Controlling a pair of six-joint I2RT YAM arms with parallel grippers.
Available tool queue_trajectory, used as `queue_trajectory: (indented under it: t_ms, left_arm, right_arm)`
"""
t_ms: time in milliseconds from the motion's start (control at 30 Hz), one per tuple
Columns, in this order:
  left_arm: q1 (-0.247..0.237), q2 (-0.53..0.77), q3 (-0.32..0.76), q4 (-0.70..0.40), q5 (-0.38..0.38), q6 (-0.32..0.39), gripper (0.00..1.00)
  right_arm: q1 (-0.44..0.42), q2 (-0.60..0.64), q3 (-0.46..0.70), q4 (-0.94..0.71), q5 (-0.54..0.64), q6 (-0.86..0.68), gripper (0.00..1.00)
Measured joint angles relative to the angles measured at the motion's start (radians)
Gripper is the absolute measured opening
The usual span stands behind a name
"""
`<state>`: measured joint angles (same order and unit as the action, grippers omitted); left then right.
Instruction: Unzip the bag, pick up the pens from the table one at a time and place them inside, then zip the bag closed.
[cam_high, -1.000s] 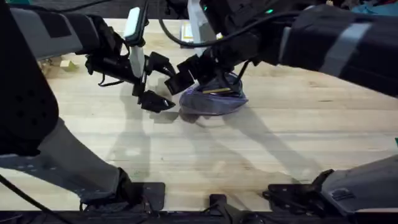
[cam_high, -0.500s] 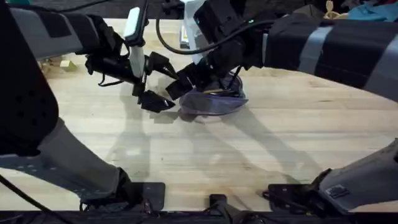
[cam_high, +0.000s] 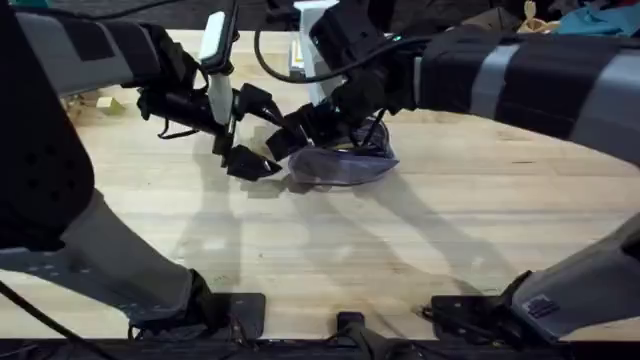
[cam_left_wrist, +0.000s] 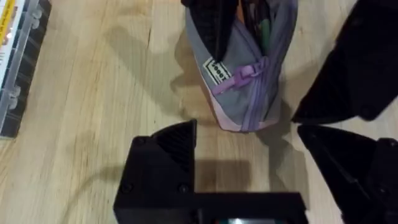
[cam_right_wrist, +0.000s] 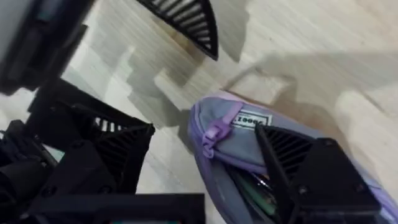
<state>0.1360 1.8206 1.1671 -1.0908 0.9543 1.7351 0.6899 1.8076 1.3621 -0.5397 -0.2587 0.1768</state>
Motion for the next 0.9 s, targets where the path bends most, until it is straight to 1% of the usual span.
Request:
queue_trajectory:
  t_ms: [133,167,233,333,367,533,567,900]
  left_arm:
    - [0.000,0.000,0.000,0.000,0.000,0.000,0.994]
    - [0.000,0.000,0.000,0.000,0.000,0.000,0.994]
    - [0.000,0.000,0.000,0.000,0.000,0.000,0.994]
    - [0.000,0.000,0.000,0.000,0.000,0.000,0.994]
    - [0.000,0.000,0.000,0.000,0.000,0.000,0.994]
    - [0.000,0.000,0.000,0.000,0.000,0.000,0.993]
    - [0.000,0.000,0.000,0.000,0.000,0.000,0.993]
    - [0.000,0.000,0.000,0.000,0.000,0.000,0.993]
  right_arm:
    - [-0.001,0.013,0.000,-0.001,-0.020,0.025,0.977]
    - [-0.001,0.013,0.000,-0.001,-0.024,0.029,0.957]
    - [-0.001,0.013,0.000,-0.002,-0.028,0.035,0.886]
    - [-0.001,0.013,0.000,-0.001,-0.040,0.040,0.722]
    - [-0.001,0.013,0.000,-0.002,-0.050,0.043,0.572]
    - [-0.001,0.013,0.000,-0.002,-0.053,0.047,0.407]
    - [-0.001,0.013,0.000,-0.002,-0.053,0.051,0.358]
    - [-0.001,0.013,0.000,-0.002,-0.053,0.052,0.229]
